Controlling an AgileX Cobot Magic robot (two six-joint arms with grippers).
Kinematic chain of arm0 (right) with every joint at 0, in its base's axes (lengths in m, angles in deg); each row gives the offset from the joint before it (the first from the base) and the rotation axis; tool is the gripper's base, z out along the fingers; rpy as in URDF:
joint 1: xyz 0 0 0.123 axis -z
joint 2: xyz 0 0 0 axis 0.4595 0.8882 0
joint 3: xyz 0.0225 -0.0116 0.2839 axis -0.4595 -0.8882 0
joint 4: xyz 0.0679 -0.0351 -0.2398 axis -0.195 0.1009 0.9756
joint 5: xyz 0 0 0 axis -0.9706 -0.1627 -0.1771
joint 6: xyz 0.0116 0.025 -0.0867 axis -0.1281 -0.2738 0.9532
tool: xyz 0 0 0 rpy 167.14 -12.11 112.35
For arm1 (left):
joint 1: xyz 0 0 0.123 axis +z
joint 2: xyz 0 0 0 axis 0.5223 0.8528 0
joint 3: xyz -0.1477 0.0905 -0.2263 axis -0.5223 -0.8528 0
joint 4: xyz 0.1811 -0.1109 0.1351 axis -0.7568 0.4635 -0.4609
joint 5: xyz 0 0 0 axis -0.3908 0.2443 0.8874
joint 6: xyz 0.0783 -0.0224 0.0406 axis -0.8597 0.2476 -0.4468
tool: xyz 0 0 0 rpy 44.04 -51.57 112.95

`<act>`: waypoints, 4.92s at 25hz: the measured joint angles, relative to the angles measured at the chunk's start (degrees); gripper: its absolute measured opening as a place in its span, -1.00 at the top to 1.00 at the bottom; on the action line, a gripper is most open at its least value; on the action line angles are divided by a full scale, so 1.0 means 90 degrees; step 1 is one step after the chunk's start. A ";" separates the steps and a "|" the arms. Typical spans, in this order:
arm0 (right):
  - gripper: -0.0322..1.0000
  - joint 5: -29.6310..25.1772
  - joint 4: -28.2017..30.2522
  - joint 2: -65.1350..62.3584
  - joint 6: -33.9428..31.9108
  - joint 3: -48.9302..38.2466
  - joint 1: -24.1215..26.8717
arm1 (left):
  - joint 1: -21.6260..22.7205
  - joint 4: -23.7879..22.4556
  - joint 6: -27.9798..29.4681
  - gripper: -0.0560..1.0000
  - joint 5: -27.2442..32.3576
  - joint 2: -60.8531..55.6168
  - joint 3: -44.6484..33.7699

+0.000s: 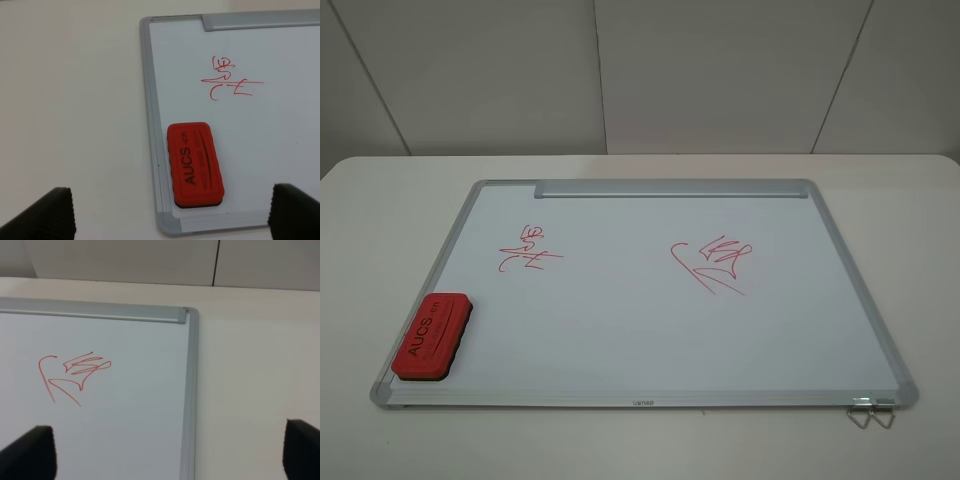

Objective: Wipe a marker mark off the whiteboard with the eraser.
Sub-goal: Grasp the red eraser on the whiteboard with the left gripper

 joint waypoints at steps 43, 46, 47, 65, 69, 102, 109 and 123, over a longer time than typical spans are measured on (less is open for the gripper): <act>-0.66 0.0000 0.0000 0.0000 0.0000 0.0000 0.0000 | -0.0015 0.0025 -0.0056 -0.57 -0.0026 0.0185 0.0000; -0.66 0.0000 0.0000 0.0000 0.0000 0.0000 0.0000 | -0.0020 0.0025 -0.0078 -0.57 -0.0034 0.0652 0.0000; -0.66 0.0000 0.0000 0.0000 0.0000 0.0000 0.0000 | -0.0023 0.0027 -0.0084 -0.57 -0.0034 0.0900 0.0000; -0.66 0.0000 0.0000 0.0000 0.0000 0.0000 0.0000 | -0.0023 0.0039 -0.0307 -0.57 -0.1249 0.6847 0.1031; -0.66 0.0000 0.0000 0.0000 0.0000 0.0000 0.0000 | -0.0036 0.0131 -0.0307 -0.57 -0.1591 0.7664 0.1196; -0.66 0.0000 0.0000 0.0000 0.0000 0.0000 0.0000 | -0.1508 -0.0369 0.1921 -0.57 -0.3242 1.0143 0.1210; -0.66 0.0000 0.0000 0.0000 0.0000 0.0000 0.0000 | -0.1508 -0.0369 0.1936 -0.57 -0.3406 1.0143 0.1210; -0.66 0.0000 0.0000 0.0504 0.0000 0.0000 0.0000 | -0.1508 -0.0741 0.1941 -0.57 -0.3663 1.0143 0.1210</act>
